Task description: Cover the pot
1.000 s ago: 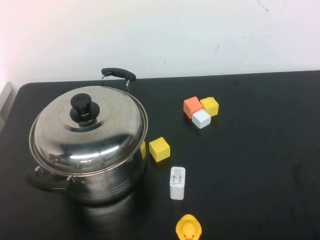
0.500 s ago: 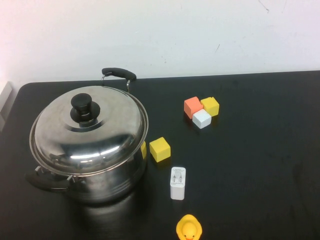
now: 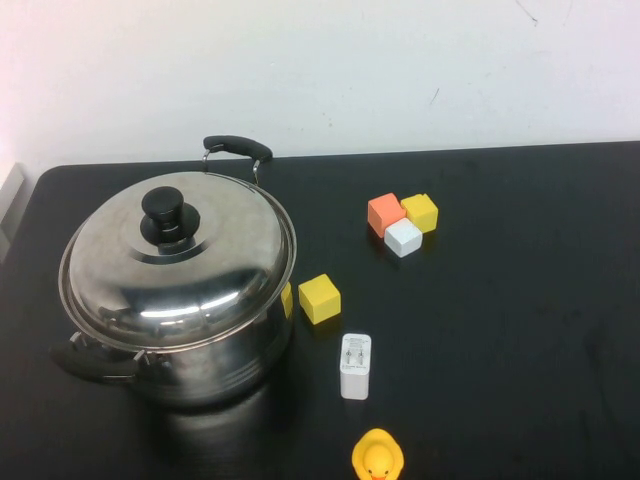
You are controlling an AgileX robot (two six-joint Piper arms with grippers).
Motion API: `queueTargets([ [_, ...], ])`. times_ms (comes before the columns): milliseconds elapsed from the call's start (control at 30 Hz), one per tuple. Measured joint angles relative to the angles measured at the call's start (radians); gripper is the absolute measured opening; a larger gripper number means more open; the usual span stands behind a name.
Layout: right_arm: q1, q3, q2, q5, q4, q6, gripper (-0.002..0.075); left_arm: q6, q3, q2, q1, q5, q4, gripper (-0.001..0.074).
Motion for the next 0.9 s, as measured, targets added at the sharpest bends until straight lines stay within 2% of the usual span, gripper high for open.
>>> queueTargets([
  [900,0.000,-0.002,0.000,0.012,-0.024,0.013,0.0041,0.000,0.000,0.000,0.000,0.000,0.000,-0.0002],
])
